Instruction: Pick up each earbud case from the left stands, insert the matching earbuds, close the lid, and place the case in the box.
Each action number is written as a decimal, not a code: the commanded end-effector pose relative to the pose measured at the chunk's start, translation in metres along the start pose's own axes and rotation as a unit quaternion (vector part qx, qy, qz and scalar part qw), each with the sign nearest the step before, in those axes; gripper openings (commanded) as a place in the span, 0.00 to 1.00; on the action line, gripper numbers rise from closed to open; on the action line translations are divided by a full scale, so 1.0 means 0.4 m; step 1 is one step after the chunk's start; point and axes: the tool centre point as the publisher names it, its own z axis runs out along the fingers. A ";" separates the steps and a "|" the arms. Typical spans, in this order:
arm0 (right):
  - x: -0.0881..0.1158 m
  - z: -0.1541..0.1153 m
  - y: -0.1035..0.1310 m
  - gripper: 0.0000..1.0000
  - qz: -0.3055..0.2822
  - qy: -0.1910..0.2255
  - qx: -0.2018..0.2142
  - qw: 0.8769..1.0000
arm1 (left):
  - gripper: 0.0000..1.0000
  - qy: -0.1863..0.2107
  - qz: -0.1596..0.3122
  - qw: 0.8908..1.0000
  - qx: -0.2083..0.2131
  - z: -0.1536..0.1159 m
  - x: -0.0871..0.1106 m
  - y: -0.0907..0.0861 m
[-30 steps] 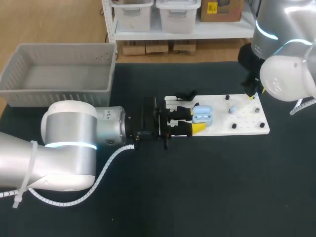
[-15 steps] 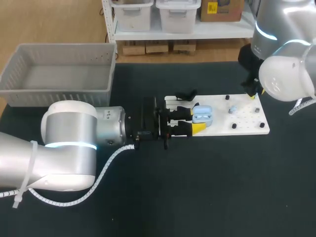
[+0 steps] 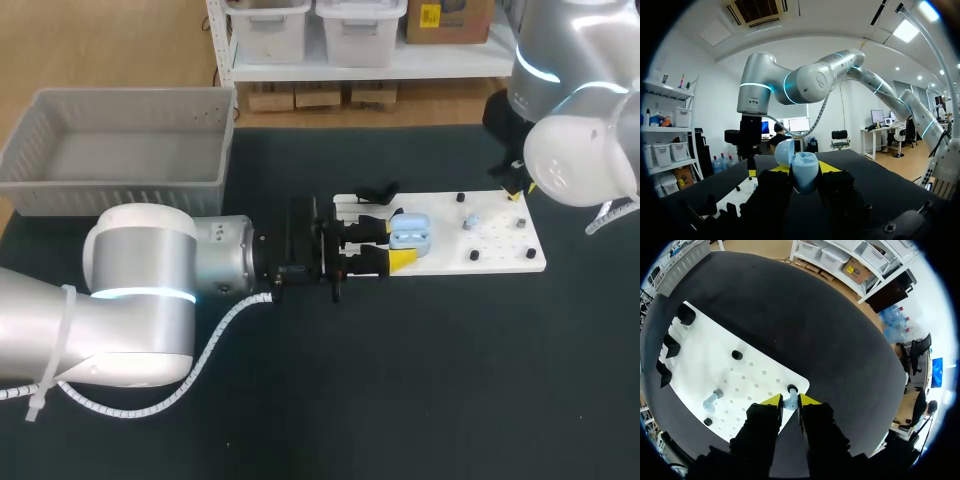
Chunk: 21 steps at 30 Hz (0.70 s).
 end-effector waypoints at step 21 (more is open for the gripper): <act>0.056 -0.219 0.056 0.00 0.109 0.101 0.085 0.985 | 0.00 -0.001 0.002 1.000 -0.004 0.001 0.001 -0.005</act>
